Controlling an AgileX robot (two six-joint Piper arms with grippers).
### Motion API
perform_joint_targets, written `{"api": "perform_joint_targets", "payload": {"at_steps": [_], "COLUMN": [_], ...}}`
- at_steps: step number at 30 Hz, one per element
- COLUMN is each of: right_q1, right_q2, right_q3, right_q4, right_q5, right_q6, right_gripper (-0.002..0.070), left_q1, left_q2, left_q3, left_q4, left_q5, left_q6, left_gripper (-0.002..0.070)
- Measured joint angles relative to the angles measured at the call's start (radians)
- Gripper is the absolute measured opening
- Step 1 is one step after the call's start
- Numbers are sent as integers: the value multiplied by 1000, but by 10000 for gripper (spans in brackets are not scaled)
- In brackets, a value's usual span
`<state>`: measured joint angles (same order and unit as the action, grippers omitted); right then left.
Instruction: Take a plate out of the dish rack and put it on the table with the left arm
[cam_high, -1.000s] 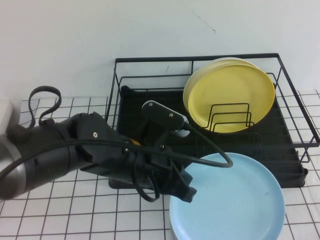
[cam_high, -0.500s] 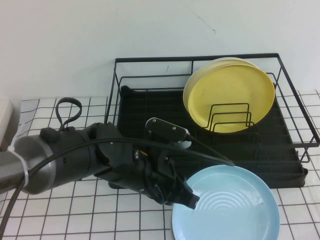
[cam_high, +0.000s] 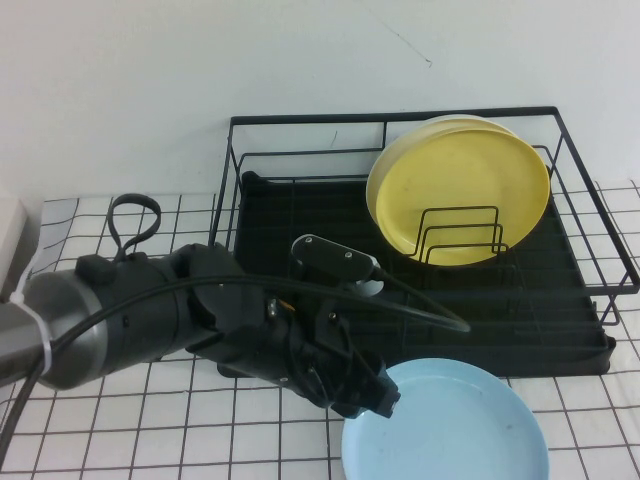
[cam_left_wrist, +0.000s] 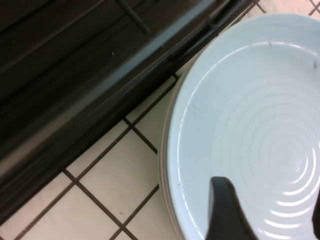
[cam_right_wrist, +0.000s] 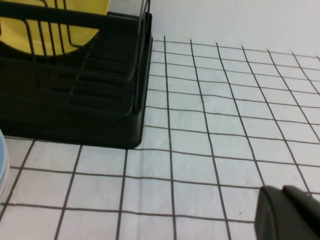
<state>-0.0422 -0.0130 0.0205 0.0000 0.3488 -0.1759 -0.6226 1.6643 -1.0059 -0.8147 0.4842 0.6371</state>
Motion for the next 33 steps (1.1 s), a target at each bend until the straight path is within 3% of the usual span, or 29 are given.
{"api": "perform_joint_targets", "payload": {"at_steps": [3,8,11,18,22,27,33], "right_q1": [0,0,0,0,0,0,0], "right_q2": [0,0,0,0,0,0,0], "right_q3": [0,0,0,0,0,0,0], "right_q4": [0,0,0,0,0,0,0], "right_q5": [0,0,0,0,0,0,0], "right_q6": [0,0,0,0,0,0,0], "right_gripper": [-4,-4,-4,-4,-4,-4,-4], "left_q1": [0,0,0,2,43,109,132], "left_q2": [-29,-115,-194,-384,-461,-519,-531], "left_q3": [0,0,0,0,0,3,4], "left_q4": [0,32,73,290,418,458,462], "left_q5": [-8,-20,-35,-160,-184,-205,-267], "left_q6": [-9,-26,-35,-116,-133,-135,-135], "left_gripper": [270,69,21,2,1,1,0]}}
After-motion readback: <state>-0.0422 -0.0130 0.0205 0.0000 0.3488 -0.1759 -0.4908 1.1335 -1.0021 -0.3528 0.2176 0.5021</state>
